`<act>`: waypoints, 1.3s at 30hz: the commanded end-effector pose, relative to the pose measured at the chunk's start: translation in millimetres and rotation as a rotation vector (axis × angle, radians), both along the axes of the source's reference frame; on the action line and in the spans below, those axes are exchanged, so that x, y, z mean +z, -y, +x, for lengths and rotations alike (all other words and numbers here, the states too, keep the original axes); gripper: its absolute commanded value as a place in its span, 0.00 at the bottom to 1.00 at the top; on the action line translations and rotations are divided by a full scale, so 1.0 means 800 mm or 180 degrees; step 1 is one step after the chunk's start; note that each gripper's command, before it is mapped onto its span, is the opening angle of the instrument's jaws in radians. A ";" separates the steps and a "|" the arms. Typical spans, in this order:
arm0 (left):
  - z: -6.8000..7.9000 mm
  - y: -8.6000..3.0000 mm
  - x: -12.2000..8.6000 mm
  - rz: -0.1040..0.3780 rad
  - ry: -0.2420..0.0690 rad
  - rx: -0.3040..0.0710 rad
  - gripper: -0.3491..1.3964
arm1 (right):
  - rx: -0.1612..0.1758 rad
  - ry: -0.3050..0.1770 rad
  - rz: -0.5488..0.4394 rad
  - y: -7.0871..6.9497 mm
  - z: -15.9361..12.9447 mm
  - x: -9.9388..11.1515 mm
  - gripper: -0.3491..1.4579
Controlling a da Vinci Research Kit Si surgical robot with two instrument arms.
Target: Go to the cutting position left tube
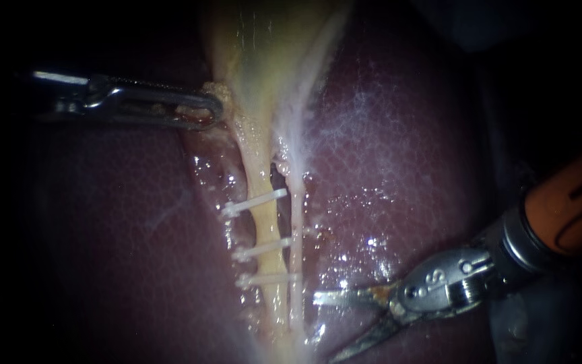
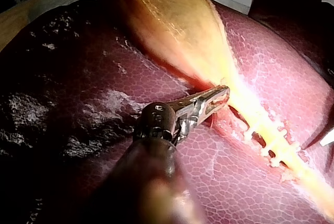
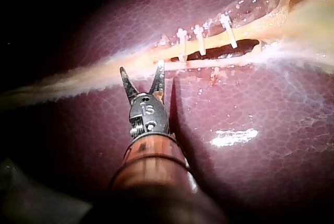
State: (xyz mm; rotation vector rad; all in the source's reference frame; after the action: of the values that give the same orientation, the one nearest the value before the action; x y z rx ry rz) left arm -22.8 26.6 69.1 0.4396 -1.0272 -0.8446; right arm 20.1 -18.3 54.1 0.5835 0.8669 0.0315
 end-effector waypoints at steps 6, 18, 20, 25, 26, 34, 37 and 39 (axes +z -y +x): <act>0.0006 -0.0004 -0.0006 0.0013 0.0010 0.0008 0.00 | 0.0002 0.0000 0.0002 -0.0001 0.0000 0.0000 0.97; 0.0057 -0.0046 -0.0071 0.0061 0.0002 -0.0108 0.00 | -0.0002 0.0008 0.0014 -0.0007 0.0005 -0.0001 0.97; 0.0056 -0.0043 -0.0070 0.0056 -0.0003 -0.0113 0.00 | -0.0005 0.0006 0.0025 -0.0009 0.0006 -0.0002 0.97; 0.0051 -0.0037 -0.0064 0.0043 -0.0013 -0.0123 0.00 | 0.0037 0.0036 0.0253 -0.0030 0.0013 -0.0006 0.97; 0.0051 -0.0037 -0.0064 0.0043 -0.0013 -0.0123 0.00 | 0.0041 0.0049 0.0329 -0.0037 0.0014 -0.0007 0.97; 0.0050 -0.0035 -0.0063 0.0039 -0.0016 -0.0125 0.00 | 0.0306 0.0125 0.0684 -0.0085 0.0018 0.0001 0.97; 0.0049 -0.0034 -0.0062 0.0034 -0.0024 -0.0134 0.00 | 0.0371 0.0147 0.0762 -0.0094 0.0020 0.0013 0.96; 0.0048 -0.0034 -0.0062 0.0036 -0.0019 -0.0129 0.00 | 0.0402 0.0176 0.0803 -0.0098 0.0023 0.0022 0.96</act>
State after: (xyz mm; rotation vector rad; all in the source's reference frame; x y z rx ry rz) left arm -18.9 29.3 64.2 0.4254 -1.0286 -0.8886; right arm 22.1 -10.2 56.2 0.7608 0.8507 0.2817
